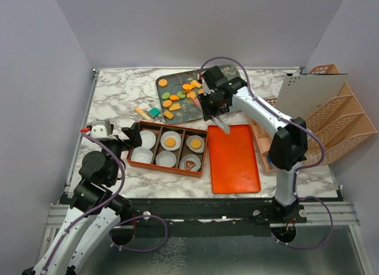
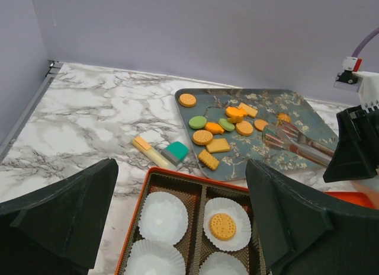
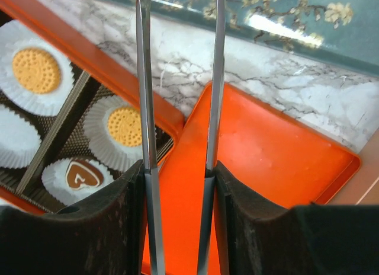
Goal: Pack the cookies
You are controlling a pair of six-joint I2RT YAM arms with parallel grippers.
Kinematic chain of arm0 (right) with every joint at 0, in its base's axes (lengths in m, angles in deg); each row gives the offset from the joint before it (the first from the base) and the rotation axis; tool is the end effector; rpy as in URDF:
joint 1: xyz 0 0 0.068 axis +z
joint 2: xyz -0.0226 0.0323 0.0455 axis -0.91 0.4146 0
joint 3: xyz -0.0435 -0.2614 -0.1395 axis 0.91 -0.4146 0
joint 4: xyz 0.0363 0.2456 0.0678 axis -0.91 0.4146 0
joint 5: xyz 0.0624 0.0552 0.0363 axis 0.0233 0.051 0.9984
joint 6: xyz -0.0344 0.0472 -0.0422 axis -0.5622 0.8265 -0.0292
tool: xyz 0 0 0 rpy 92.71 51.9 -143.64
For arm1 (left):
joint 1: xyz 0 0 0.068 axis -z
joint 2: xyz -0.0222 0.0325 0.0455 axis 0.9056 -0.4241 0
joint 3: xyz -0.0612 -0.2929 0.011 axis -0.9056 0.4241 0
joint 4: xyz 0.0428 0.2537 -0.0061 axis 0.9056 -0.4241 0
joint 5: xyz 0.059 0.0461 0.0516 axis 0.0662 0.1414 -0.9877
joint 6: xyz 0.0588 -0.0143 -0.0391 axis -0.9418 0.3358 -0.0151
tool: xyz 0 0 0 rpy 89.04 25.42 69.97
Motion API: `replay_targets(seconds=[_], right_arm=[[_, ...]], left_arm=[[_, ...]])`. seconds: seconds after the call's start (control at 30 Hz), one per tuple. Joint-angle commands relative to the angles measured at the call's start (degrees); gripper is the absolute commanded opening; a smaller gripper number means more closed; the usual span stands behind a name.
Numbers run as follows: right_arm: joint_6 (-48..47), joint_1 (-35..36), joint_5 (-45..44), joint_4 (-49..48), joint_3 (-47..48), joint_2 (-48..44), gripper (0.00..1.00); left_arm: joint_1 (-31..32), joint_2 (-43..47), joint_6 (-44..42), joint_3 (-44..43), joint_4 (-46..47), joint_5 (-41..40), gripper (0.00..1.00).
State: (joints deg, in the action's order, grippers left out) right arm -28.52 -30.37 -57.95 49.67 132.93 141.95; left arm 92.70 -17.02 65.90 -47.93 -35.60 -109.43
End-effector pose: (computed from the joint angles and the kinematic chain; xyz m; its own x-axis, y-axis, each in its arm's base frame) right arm 0.3632 0.2565 0.2928 -0.7851 -0.4077 -0.4662 -0.4908 0.8687 0.0670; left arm 0.0898 -0.0189 0.3410 0.0562 -0.2122 -0.9756 0.0613 0.9760 -0.2088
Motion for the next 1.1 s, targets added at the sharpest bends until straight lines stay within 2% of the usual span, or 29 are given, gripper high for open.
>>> replay_targets(seconds=[0.0,0.53,0.77,1.07], right_arm=[[-0.83,2.77,2.45,-1.61,-3.25,-5.17,0.27],[-1.00,15.30,4.98,-4.28,-17.18,-17.41,0.26],[0.49,19.73,6.58,-7.13,-22.61,-18.70,0.26],[1.50,23.36,8.49,-10.23,-24.28,-16.42,0.26]], left_arm=[[-0.46,0.71,-0.42,0.58,1.18,0.67,0.99],[-0.63,2.55,-0.24,1.02,0.58,-0.60,0.99],[-0.63,2.61,-0.24,1.15,0.41,-1.11,0.99],[-0.65,2.57,-0.24,1.28,0.49,-1.22,0.99]])
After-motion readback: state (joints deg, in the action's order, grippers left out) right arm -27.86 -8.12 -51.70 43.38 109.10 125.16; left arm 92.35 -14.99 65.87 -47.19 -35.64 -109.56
